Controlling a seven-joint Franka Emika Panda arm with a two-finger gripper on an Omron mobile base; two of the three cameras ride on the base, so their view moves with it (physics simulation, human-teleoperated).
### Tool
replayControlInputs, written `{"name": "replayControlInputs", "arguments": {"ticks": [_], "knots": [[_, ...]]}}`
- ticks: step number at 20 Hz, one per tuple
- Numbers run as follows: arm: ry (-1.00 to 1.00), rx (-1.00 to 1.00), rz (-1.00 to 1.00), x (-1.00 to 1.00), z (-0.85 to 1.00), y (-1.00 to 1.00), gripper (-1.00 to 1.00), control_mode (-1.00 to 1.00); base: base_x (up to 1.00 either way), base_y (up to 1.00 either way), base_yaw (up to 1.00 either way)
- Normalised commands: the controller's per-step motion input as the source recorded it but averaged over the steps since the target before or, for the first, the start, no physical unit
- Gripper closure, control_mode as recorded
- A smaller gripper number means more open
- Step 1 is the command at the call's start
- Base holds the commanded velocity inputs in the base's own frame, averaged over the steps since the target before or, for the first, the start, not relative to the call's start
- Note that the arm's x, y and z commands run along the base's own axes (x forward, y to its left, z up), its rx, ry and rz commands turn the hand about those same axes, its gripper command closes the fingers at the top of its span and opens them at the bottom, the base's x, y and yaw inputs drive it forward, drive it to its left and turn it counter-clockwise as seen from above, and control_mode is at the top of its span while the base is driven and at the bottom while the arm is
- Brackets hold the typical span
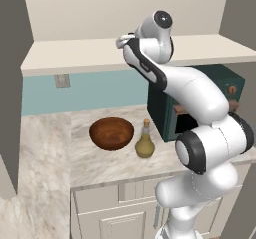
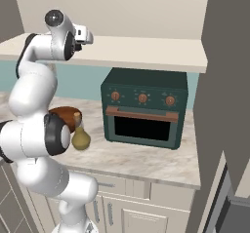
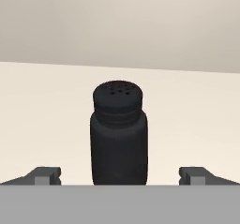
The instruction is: Retrieve the bottle and the shaker from the cabinet and place them next to the mixing bowl on the counter. Then add garlic from the fridge to the mixing bowl.
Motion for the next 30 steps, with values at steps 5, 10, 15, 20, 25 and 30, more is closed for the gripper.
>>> {"name": "replayControlInputs", "arguments": {"ticks": [5, 10, 15, 20, 25, 30], "knots": [[0.00, 0.00, 0.00, 0.15, -0.04, 0.01, -1.00, -1.00, 0.00, 0.00, 0.00], [0.00, 0.00, 0.00, 0.12, -0.01, 0.01, -1.00, -1.00, 0.00, 0.00, 0.00], [0.00, 0.00, 0.00, 0.16, -0.03, 0.03, -1.00, -1.00, 0.00, 0.00, 0.00], [0.00, 0.00, 0.00, 0.11, -0.02, 0.05, -1.00, -1.00, 0.00, 0.00, 0.00], [0.00, 0.00, 0.00, 0.00, 0.00, 0.00, 1.00, -1.00, 0.00, 0.00, 0.00], [0.00, 0.00, 0.00, 0.00, 0.00, 0.00, 1.00, -1.00, 0.00, 0.00, 0.00]]}}
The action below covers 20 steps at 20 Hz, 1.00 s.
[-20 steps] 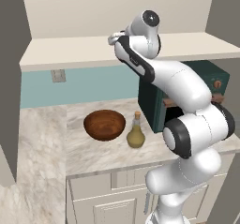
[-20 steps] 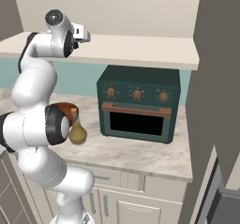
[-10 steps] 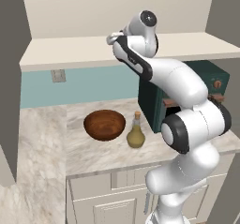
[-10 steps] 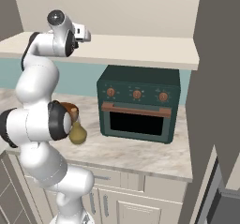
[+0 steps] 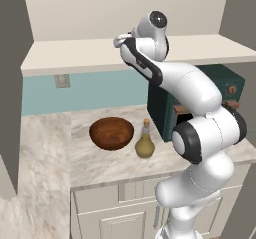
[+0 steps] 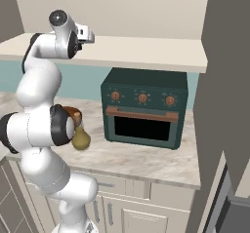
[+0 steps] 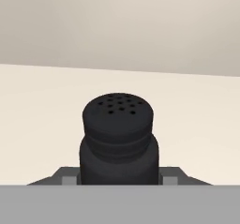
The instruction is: Retrieve the bottle and the shaker from the cabinet and place them next to the mixing bowl on the counter. Then add garlic from the fridge to the mixing bowl.
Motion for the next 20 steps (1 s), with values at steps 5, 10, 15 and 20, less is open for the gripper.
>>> {"name": "replayControlInputs", "arguments": {"ticks": [5, 10, 15, 20], "knots": [[-0.01, 0.01, 0.00, -0.25, 0.00, 0.00, 1.00, -1.00, 0.00, 0.00, 0.00], [-0.10, 0.03, 0.00, -0.86, 0.00, 0.01, 1.00, -1.00, 0.00, 0.00, 0.00], [-0.08, 0.03, 0.00, -0.99, 0.00, 0.03, 1.00, -1.00, 0.00, 0.00, 0.00], [0.00, 0.01, 0.00, -0.98, -0.06, 0.10, 1.00, -1.00, 0.00, 0.00, 0.00]]}}
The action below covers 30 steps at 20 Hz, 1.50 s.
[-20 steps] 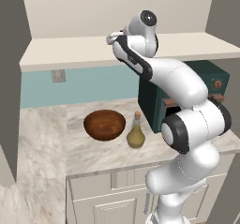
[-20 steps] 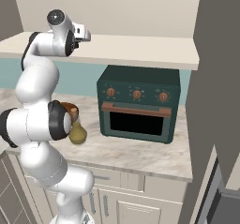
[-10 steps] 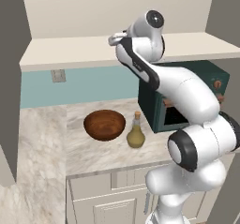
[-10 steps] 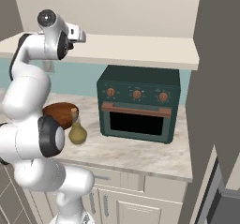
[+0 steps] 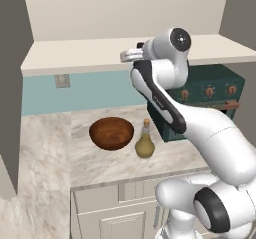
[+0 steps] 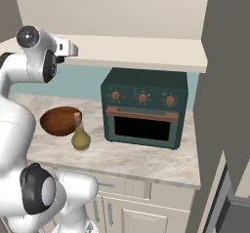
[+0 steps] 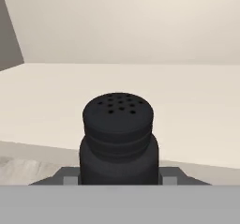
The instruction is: Retrieve the bottle and the shaker from the cabinet and place them next to the mixing bowl on the counter. Then add garlic from the fridge to the mixing bowl.
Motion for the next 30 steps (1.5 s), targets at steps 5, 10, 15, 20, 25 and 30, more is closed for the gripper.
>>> {"name": "replayControlInputs", "arguments": {"ticks": [5, 10, 15, 20, 25, 30], "knots": [[0.00, 0.01, 0.00, -0.98, 0.01, 0.01, 1.00, -1.00, 0.00, 0.00, 0.00], [-0.01, 0.02, 0.00, -0.95, 0.01, 0.16, 1.00, -1.00, 0.00, 0.00, 0.00], [-0.02, 0.00, 0.01, -1.00, -0.04, 0.24, 1.00, -1.00, 0.00, 0.00, 0.00], [0.00, 0.00, 0.03, -0.79, -0.16, 0.45, 1.00, -1.00, 0.00, 0.00, 0.00], [0.00, 0.00, 0.18, -0.69, -0.36, 0.67, 1.00, -1.00, 0.00, 0.00, 0.00], [0.04, 0.00, 0.31, -0.24, -0.26, 0.83, 1.00, -1.00, 0.00, 0.00, 0.00]]}}
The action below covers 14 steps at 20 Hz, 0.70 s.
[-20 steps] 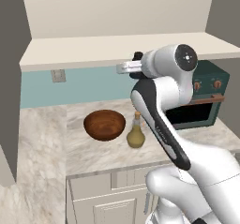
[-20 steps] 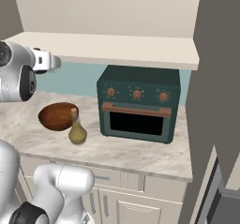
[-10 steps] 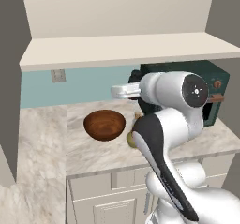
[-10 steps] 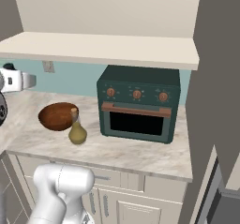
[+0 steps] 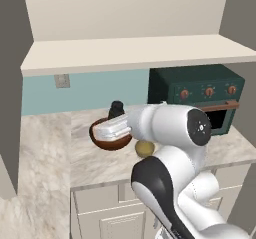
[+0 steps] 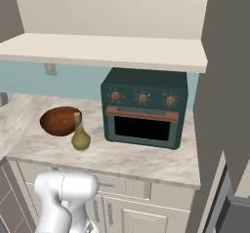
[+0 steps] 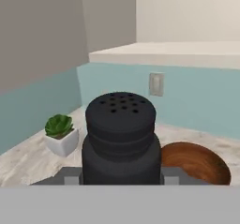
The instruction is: Retrieve the bottle and the shaker from the cabinet and place them next to the mixing bowl on the counter. Then add garlic from the fridge to the mixing bowl.
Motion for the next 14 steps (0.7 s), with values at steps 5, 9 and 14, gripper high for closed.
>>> {"name": "replayControlInputs", "arguments": {"ticks": [5, 9, 14], "knots": [[0.17, -0.01, 0.17, 0.00, -0.29, 0.82, 1.00, -1.00, 0.00, 0.00, 0.00], [0.06, -0.01, 0.00, 0.04, -0.07, 0.30, 1.00, -1.00, 0.00, 0.00, 0.00], [0.00, 0.00, -0.11, 0.17, -0.21, -0.03, 1.00, -1.00, 0.00, 0.00, 0.00]]}}
